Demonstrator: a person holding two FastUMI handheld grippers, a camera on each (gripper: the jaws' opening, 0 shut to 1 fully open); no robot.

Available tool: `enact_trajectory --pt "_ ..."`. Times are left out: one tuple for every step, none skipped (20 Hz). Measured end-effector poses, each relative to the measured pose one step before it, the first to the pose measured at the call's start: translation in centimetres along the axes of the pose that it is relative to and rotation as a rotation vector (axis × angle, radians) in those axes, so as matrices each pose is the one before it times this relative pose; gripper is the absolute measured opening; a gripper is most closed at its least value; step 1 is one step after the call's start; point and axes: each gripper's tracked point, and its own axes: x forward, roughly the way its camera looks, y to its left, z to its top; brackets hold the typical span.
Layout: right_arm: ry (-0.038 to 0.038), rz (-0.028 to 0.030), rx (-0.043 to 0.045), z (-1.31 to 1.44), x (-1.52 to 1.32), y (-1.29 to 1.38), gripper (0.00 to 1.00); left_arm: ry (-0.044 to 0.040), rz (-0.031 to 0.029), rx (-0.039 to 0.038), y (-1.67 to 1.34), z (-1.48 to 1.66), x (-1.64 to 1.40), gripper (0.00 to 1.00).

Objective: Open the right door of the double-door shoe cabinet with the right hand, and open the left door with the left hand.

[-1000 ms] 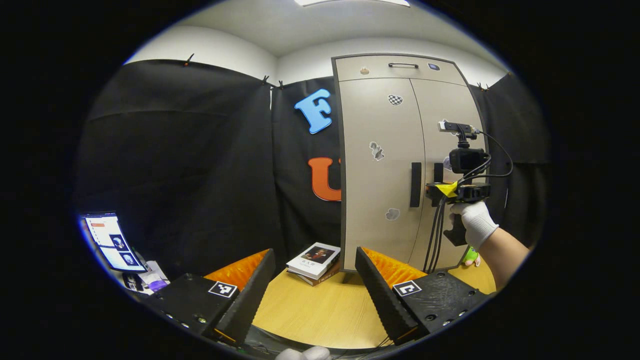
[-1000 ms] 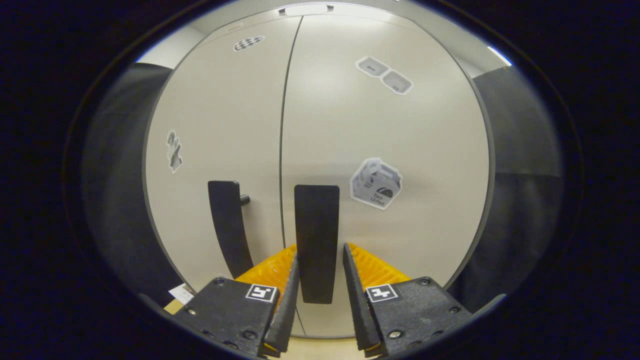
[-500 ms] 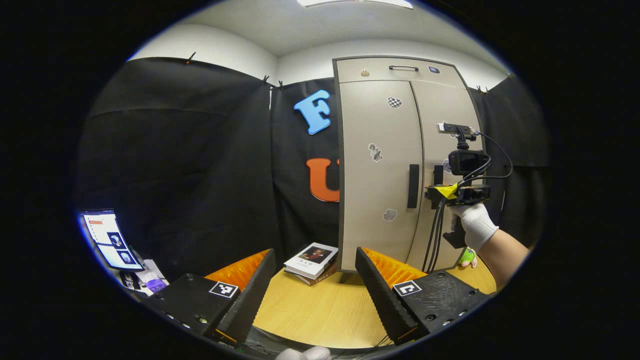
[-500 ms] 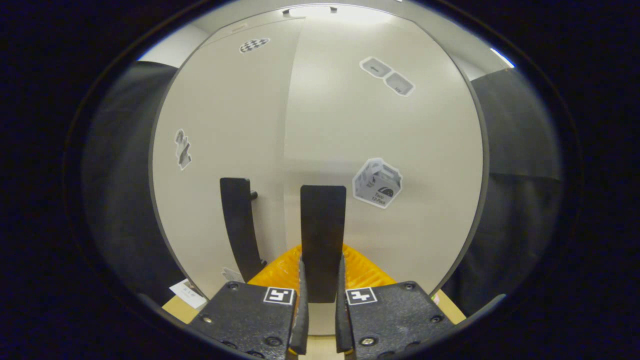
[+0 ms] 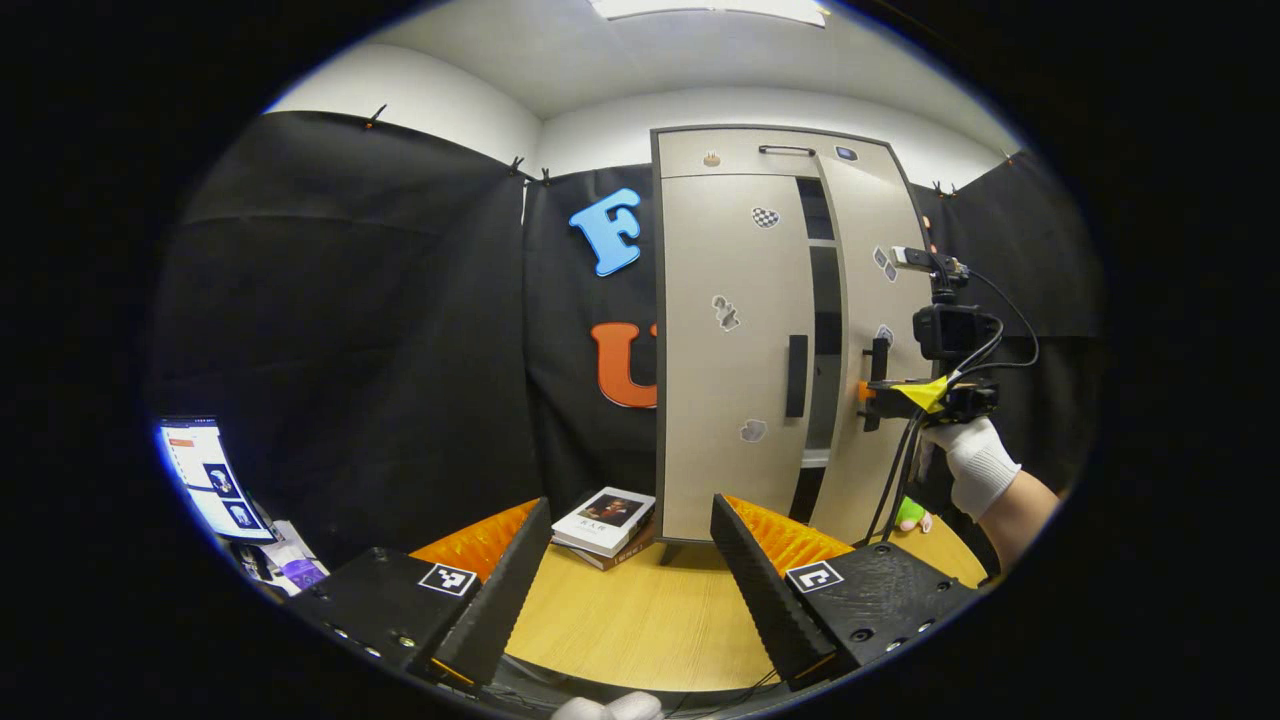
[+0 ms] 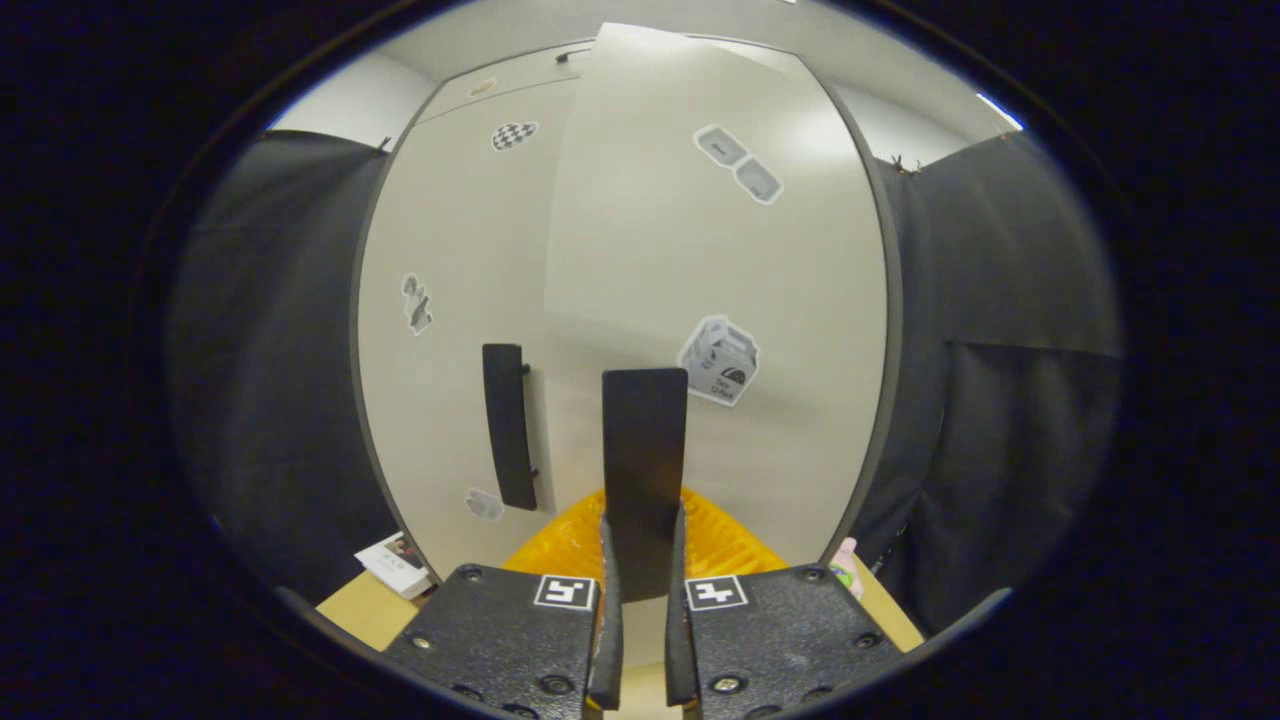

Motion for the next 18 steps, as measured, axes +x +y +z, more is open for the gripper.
enact_trajectory --pt "0.00201 -0.00077 0.00495 -0.102 -0.742 -0.398 0.19 -0.00318 -0.01288 -0.00012 -0.209 -0.034 -0.319 0.96" --pt "-0.00155 -0.00188 0.00052 -0.121 -0.732 -0.467 0.18 -0.00137 -0.01119 -0.00043 -0.222 0.064 -0.289 0.96" --pt "-0.00045 -0.00379 0.00141 -0.085 -0.799 -0.451 0.17 -0.00040 -0.01071 -0.00016 -0.236 -0.046 -0.250 0.96" --pt "-0.00122 -0.00283 0.00000 -0.076 -0.646 -0.517 0.16 -0.00033 -0.00915 0.00048 -0.171 -0.189 -0.334 0.96" --pt "0.00067 -0.00425 -0.00049 -0.043 -0.788 -0.511 0.16 -0.00009 -0.00906 -0.00093 -0.213 -0.067 -0.180 0.96" --pt "-0.00003 -0.00815 0.00542 -0.158 -0.789 -0.561 0.16 0.00098 -0.00879 -0.00142 -0.178 -0.119 -0.282 0.96" --pt "-0.00035 -0.00882 -0.00301 -0.067 -0.728 -0.758 0.15 -0.00072 -0.00897 -0.00208 -0.260 -0.111 -0.121 0.96" --pt "-0.00263 -0.01260 -0.00095 -0.157 -0.743 -0.789 0.15 -0.00030 -0.00880 -0.00162 -0.278 0.027 -0.281 0.96" --pt "-0.00367 -0.01402 0.00335 -0.044 -0.700 -0.917 0.15 0.00008 -0.00901 -0.00215 -0.302 -0.144 -0.205 0.96" --pt "-0.00229 -0.01175 0.00155 -0.134 -0.637 -0.955 0.13 -0.00150 -0.01010 -0.00137 -0.332 0.005 -0.047 0.96" --pt "-0.00078 -0.00834 0.00281 -0.065 -0.459 -0.934 0.12 0.00029 -0.00915 0.00035 -0.399 -0.009 -0.166 0.96" --pt "0.00006 -0.00370 -0.00609 -0.046 -0.486 -0.870 0.12 -0.00282 -0.00964 0.00107 -0.454 0.032 0.015 0.96" --pt "0.00041 0.00169 -0.00246 0.035 -0.287 -0.791 0.10 -0.00074 -0.00769 0.00013 -0.524 0.023 0.111 0.96" --pt "0.00205 -0.00066 0.00062 -0.170 -0.391 -0.848 0.10 -0.00223 -0.00966 -0.00034 -0.462 0.055 0.072 0.96" --pt "-0.00284 -0.00443 0.00013 0.005 -0.044 -0.968 0.08 -0.00362 -0.00808 -0.00036 -0.505 0.085 -0.012 0.96" --pt "-0.00128 -0.01049 -0.00388 -0.041 -0.267 -1.041 0.06 -0.00499 -0.00928 0.00060 -0.567 0.129 0.039 1.00" --pt "-0.00231 -0.00540 -0.00048 0.036 -0.032 -1.147 0.06 0.00022 -0.00612 0.00148 -0.570 0.007 0.198 0.97" --pt "-0.00368 -0.00451 0.00026 0.024 -0.228 -1.141 0.06 0.00323 -0.00532 0.00191 -0.578 -0.090 0.119 0.97"
